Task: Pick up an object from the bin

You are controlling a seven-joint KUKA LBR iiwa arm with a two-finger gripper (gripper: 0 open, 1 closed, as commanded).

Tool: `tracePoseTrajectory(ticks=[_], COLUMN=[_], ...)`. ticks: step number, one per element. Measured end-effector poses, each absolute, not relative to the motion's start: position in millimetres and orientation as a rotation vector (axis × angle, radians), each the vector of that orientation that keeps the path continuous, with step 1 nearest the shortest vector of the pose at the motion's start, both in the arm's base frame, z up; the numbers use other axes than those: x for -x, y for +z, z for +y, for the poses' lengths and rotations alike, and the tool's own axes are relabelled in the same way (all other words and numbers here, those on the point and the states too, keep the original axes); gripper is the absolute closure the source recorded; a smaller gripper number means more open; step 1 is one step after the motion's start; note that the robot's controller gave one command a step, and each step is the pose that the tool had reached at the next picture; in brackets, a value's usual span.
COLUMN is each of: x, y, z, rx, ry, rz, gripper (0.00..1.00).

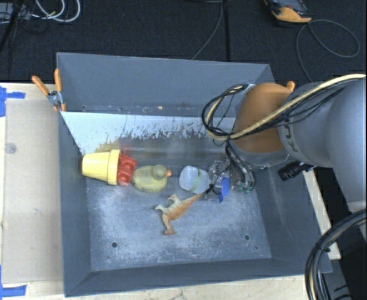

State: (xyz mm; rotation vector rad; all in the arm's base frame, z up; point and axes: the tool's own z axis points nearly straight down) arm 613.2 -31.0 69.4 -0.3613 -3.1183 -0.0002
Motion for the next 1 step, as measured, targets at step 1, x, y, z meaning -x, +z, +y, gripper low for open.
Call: tracePoseTrajectory(ticks=[1], x=[-611.0], y=[205.8], z=[-35.0], rx=[0.333], ry=[-0.001], rz=[-3.122], gripper=[1.0])
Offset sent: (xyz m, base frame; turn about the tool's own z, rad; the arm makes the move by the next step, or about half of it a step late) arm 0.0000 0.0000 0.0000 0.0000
